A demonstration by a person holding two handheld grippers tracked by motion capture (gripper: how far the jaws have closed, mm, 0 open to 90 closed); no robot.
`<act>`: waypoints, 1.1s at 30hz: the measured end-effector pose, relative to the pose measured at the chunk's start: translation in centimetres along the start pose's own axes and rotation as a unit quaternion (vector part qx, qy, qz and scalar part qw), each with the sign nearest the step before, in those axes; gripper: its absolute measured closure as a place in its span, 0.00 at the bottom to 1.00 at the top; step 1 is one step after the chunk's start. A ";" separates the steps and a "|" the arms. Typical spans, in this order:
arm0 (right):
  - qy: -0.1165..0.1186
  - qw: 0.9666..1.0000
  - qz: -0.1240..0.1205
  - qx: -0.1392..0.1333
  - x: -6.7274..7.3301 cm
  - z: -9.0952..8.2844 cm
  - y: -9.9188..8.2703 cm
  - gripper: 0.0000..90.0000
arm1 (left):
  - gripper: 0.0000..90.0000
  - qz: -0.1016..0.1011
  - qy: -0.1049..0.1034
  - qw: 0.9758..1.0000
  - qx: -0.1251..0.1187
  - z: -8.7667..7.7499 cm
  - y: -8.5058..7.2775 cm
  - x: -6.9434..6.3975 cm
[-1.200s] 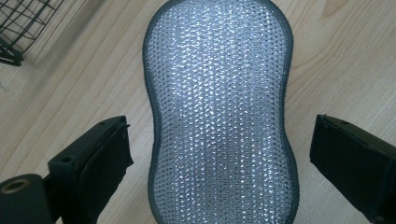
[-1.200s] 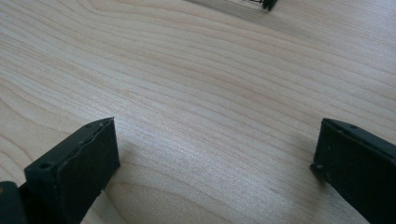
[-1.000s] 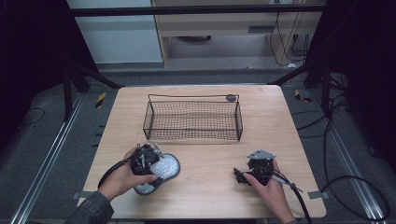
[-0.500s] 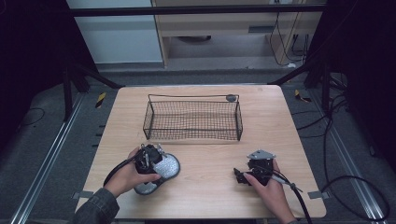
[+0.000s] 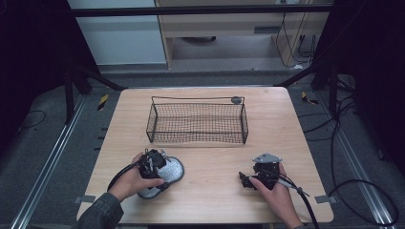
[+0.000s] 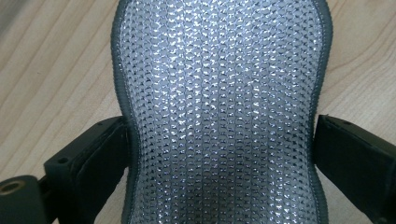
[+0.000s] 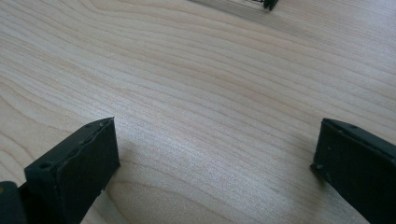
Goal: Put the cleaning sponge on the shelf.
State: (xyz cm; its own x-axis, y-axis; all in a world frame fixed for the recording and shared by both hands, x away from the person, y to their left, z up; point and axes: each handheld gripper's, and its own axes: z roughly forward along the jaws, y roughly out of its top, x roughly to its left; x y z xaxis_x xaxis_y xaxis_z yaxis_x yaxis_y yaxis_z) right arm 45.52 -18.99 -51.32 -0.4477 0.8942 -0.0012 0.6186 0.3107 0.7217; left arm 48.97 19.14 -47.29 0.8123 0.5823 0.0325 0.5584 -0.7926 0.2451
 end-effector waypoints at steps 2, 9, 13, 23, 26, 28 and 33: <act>0.000 1.000 0.000 0.000 0.0 0.0 0.0 0.00 | 0.03 -0.003 -0.001 1.000 0.000 0.1 0.0 0.1; 0.000 1.000 -0.001 0.000 0.0 0.0 0.0 0.00 | 0.04 -0.004 -0.001 1.000 -0.002 0.2 0.1 0.2; 0.000 1.000 -0.001 0.000 0.0 0.0 0.0 0.00 | 0.05 -0.002 0.003 1.000 -0.001 0.3 0.1 0.2; 0.000 1.000 -0.001 0.000 0.0 0.0 0.0 0.00 | 0.13 0.017 0.010 1.000 0.000 0.0 0.1 -0.1; 0.000 1.000 -0.001 0.000 0.0 0.0 0.0 0.00 | 0.15 0.024 0.013 1.000 -0.003 -0.1 0.0 -0.2; 0.000 1.000 -0.002 0.000 0.0 0.0 0.0 0.00 | 0.16 0.023 0.012 1.000 -0.004 -0.1 0.0 -0.2; 0.001 1.000 -0.002 0.000 0.0 0.0 0.0 0.00 | 0.16 0.025 0.010 1.000 -0.013 -0.4 -0.2 -0.2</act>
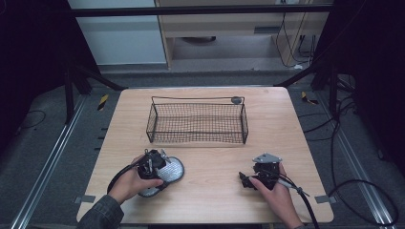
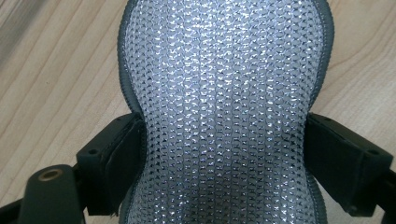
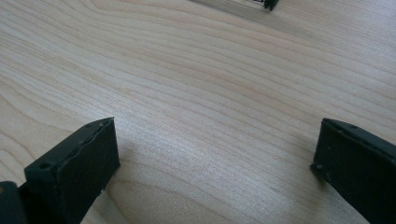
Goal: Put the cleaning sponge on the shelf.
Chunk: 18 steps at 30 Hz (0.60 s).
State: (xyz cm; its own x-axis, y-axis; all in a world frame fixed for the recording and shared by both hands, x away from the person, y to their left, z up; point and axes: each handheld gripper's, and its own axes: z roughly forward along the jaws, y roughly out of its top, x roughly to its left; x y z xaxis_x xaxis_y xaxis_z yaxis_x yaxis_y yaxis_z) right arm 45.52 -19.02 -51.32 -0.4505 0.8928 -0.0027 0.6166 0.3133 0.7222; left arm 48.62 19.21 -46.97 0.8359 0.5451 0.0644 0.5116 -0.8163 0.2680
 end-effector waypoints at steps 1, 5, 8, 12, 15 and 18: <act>0.000 1.000 0.000 0.000 0.0 0.0 0.0 0.00 | 0.16 0.000 0.000 1.000 -0.002 -0.1 0.0 0.0; 0.000 1.000 -0.001 0.000 0.0 0.0 0.0 0.00 | 0.16 0.003 0.003 1.000 -0.009 -0.6 0.1 0.0; 0.000 1.000 0.000 0.000 0.0 0.0 0.0 0.00 | 0.16 0.004 0.005 1.000 -0.015 -1.0 0.3 0.3; 0.000 1.000 -0.001 0.000 0.0 0.0 0.0 0.00 | 0.16 0.014 0.012 1.000 -0.020 -1.5 0.5 0.6; 0.000 1.000 0.000 0.001 0.0 0.0 0.0 0.00 | 0.16 0.021 0.015 0.999 -0.023 -1.8 0.7 0.6; 0.000 1.000 0.000 0.001 0.0 0.0 0.0 0.00 | 0.16 0.028 0.018 0.999 -0.026 -2.2 0.9 0.7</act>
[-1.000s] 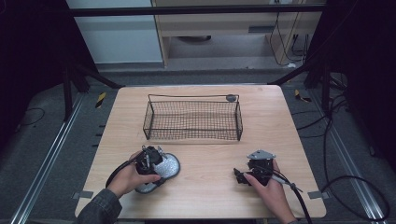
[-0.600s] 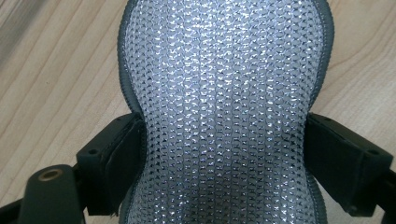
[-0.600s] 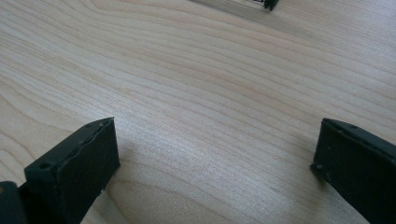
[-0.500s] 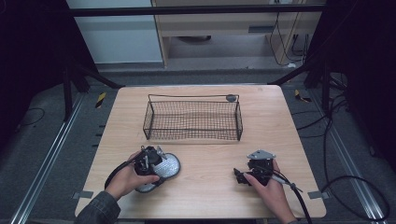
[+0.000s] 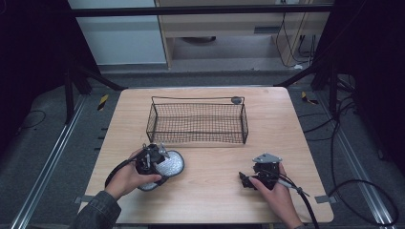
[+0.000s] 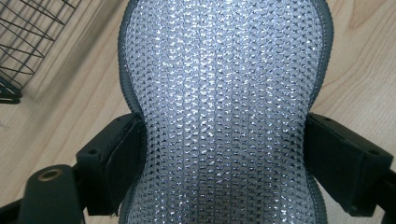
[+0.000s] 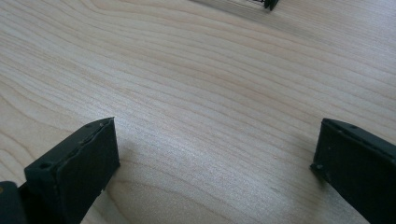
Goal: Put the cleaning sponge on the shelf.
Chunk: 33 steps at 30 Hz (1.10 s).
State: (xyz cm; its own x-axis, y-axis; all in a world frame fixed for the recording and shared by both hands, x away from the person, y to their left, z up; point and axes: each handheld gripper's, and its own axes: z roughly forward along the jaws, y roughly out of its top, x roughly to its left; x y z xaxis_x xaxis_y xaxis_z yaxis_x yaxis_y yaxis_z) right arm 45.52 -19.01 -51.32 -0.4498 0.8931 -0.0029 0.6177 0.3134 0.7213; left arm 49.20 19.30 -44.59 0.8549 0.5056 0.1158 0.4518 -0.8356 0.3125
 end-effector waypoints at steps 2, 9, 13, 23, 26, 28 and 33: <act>0.000 1.000 0.000 0.000 0.0 0.0 0.0 0.00 | 0.16 0.002 0.002 1.000 -0.002 -0.2 0.1 0.1; 0.001 1.000 0.001 0.000 0.0 0.0 0.0 0.00 | 0.16 0.016 0.009 1.000 -0.008 -0.8 0.3 0.1; 0.000 1.000 0.000 0.000 0.0 0.0 0.0 0.00 | 0.16 0.024 0.012 1.000 -0.009 -1.1 0.6 0.0; 0.000 1.000 0.000 -0.001 0.0 0.0 0.0 0.00 | 0.16 0.039 0.018 0.999 -0.013 -2.0 1.3 0.1; 0.000 1.000 0.000 0.000 0.0 0.0 0.0 0.00 | 0.16 0.045 0.026 0.999 -0.013 -2.9 1.8 0.3; 0.000 1.000 0.000 0.000 0.0 0.0 0.0 0.00 | 0.16 0.051 0.029 0.998 -0.014 -3.1 2.0 0.4; 0.000 1.000 -0.002 -0.001 0.0 0.0 0.0 0.00 | 0.16 0.066 0.047 0.997 -0.005 -4.3 3.0 0.6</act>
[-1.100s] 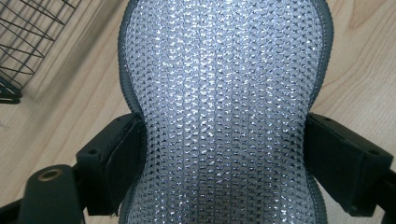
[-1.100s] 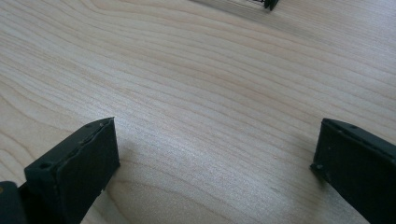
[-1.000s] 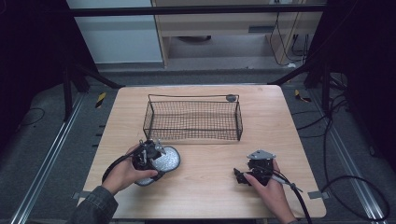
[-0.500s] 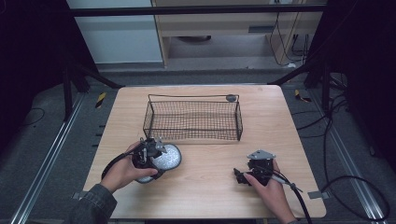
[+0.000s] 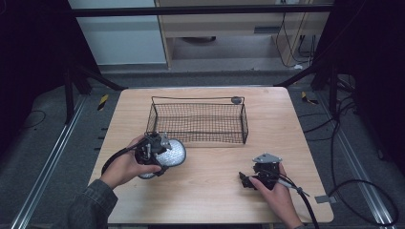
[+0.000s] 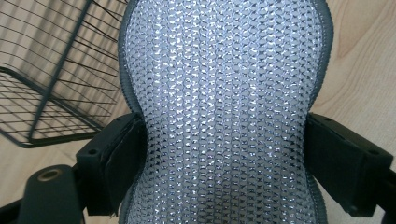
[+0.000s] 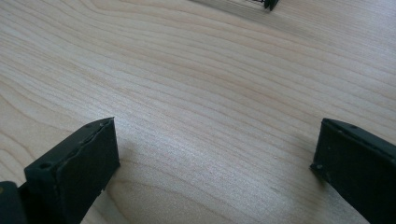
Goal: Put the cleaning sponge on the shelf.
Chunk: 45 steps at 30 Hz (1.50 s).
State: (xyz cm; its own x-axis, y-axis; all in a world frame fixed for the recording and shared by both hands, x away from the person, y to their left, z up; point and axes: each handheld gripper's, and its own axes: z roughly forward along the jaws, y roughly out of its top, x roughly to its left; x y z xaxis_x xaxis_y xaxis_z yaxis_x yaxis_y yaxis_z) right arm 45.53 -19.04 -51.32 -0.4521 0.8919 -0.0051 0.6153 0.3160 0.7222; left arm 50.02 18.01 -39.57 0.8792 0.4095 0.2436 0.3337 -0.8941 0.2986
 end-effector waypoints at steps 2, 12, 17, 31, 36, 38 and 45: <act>0.000 1.000 0.001 0.000 0.0 0.0 0.0 0.00 | 0.16 0.005 0.007 1.000 0.000 -0.4 0.4 0.2; 0.000 1.000 0.000 0.000 0.0 0.0 0.0 0.00 | 0.16 0.030 0.030 0.999 0.009 -2.0 2.2 1.5; 0.001 1.000 0.001 0.000 0.0 0.0 0.0 0.00 | 0.16 0.034 0.035 0.999 0.008 -2.1 2.8 2.2; 0.001 1.000 0.001 0.001 0.0 0.0 0.0 0.00 | 0.16 0.062 0.054 0.997 0.005 -2.6 4.9 3.3; 0.003 1.000 0.000 0.000 0.0 0.0 0.0 0.00 | 0.16 0.070 0.061 0.996 0.001 -2.6 5.6 4.0; 0.003 1.000 -0.001 0.001 -0.1 0.0 0.0 0.00 | 0.16 0.071 0.062 0.996 -0.001 -2.6 5.6 4.1; 0.003 1.000 -0.002 0.001 -0.2 0.0 0.0 0.00 | 0.16 0.076 0.069 0.995 -0.002 -2.5 6.2 5.1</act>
State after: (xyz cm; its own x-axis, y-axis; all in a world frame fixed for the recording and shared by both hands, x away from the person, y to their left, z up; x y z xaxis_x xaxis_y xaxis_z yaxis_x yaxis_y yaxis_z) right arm 45.65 -19.15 -51.32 -0.4590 0.8884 -0.0035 0.6144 0.3202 0.7210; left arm 55.73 15.06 -34.17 0.8648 0.2902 0.4099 0.1982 -0.9471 0.2524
